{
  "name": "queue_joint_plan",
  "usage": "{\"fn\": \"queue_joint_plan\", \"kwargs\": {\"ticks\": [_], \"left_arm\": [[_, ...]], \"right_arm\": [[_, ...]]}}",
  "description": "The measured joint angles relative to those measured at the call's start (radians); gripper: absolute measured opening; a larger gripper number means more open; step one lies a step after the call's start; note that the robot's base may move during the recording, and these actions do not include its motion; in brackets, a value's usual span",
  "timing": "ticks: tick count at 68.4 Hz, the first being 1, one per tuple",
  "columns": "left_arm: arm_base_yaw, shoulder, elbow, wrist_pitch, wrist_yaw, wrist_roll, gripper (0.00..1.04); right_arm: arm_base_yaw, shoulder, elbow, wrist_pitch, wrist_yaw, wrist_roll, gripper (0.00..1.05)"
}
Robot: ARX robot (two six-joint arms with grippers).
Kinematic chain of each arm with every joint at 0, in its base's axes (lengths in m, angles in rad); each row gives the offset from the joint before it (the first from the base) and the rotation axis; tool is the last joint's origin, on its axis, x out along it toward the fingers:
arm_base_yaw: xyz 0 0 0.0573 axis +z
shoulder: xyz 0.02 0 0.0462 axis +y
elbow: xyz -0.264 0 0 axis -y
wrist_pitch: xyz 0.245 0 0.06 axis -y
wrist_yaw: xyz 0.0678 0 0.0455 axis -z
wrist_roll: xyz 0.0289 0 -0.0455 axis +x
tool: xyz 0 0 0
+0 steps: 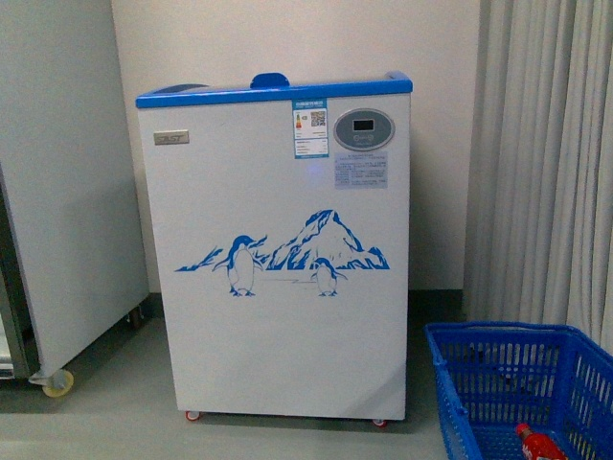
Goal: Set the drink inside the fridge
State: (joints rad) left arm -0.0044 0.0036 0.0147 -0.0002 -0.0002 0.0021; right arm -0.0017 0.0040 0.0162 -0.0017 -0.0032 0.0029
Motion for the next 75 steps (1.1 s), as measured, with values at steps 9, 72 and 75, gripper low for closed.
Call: {"fn": "queue_joint_plan", "kwargs": {"ticks": [9,72,75], "left_arm": [[0.000,0.000,0.000,0.000,0.000,0.000,0.97],[0.000,0.000,0.000,0.000,0.000,0.000,0.97],[0.000,0.000,0.000,0.000,0.000,0.000,0.97]], "right_arm": [[0.000,0.000,0.000,0.000,0.000,0.000,0.97],[0.000,0.000,0.000,0.000,0.000,0.000,0.97],[0.000,0.000,0.000,0.000,0.000,0.000,0.97]]}}
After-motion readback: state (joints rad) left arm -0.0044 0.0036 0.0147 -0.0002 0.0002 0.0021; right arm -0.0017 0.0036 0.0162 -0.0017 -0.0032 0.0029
